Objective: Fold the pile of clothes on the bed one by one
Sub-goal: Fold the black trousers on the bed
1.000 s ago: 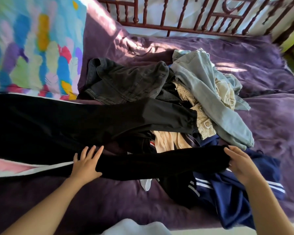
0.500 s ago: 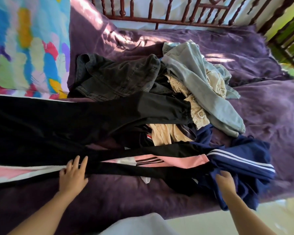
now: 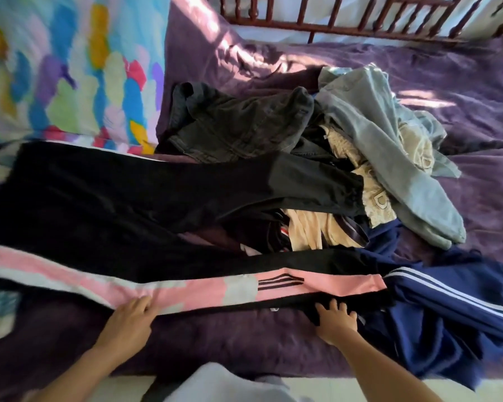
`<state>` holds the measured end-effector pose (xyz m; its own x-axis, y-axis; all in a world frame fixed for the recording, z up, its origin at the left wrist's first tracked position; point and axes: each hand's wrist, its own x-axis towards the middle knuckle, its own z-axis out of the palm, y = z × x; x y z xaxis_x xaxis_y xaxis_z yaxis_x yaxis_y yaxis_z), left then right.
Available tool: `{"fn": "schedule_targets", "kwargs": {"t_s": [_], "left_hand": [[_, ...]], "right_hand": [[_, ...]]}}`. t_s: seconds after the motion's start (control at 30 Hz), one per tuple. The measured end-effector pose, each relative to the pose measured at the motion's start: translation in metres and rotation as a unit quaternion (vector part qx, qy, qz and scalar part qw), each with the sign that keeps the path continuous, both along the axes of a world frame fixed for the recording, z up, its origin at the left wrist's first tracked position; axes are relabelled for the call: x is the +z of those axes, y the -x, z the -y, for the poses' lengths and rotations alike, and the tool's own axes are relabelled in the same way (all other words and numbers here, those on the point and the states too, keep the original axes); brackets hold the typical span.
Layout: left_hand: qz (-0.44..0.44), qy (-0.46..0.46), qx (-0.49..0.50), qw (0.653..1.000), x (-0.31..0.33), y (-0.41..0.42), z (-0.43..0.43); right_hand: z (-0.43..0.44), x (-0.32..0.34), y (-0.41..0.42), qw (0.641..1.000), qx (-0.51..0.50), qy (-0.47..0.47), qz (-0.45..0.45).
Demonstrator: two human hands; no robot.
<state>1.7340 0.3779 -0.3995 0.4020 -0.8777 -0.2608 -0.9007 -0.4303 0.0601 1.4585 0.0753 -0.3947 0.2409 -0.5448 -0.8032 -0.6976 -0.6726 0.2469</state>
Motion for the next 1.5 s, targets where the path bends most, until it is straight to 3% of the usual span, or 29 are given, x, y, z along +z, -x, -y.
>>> {"fn": "schedule_targets", "kwargs": {"t_s": [0.2,0.33,0.47,0.8,1.0,1.2,1.4,1.5], "left_hand": [[-0.063,0.0,-0.033,0.997,0.026,-0.009,0.022],[-0.08,0.066,0.102,0.989,0.035,-0.048,0.055],[-0.084,0.039,0.179,0.979,0.049,-0.102,0.084],[0.023,-0.055,0.147,0.987,0.035,-0.233,0.139],[0.039,-0.066,0.207,0.975,0.017,-0.327,0.142],[0.066,-0.184,0.191,0.962,0.007,-0.39,0.126],[0.114,-0.175,0.181,0.961,0.026,-0.39,0.108],[0.112,-0.093,0.185,0.972,0.04,-0.371,0.084]], "right_hand": [[0.03,0.033,-0.063,0.993,0.008,0.056,0.103],[0.049,0.062,-0.135,0.974,0.016,0.095,0.205],[0.063,0.081,-0.193,0.951,0.06,0.123,0.279],[0.103,0.064,-0.312,0.946,0.12,0.1,0.283],[0.138,0.033,-0.357,0.967,0.139,0.101,0.188],[0.145,0.021,-0.37,0.96,0.185,0.14,0.157],[0.133,0.03,-0.355,0.97,0.078,0.125,0.193],[0.113,0.04,-0.336,0.954,0.059,0.155,0.249]]}}
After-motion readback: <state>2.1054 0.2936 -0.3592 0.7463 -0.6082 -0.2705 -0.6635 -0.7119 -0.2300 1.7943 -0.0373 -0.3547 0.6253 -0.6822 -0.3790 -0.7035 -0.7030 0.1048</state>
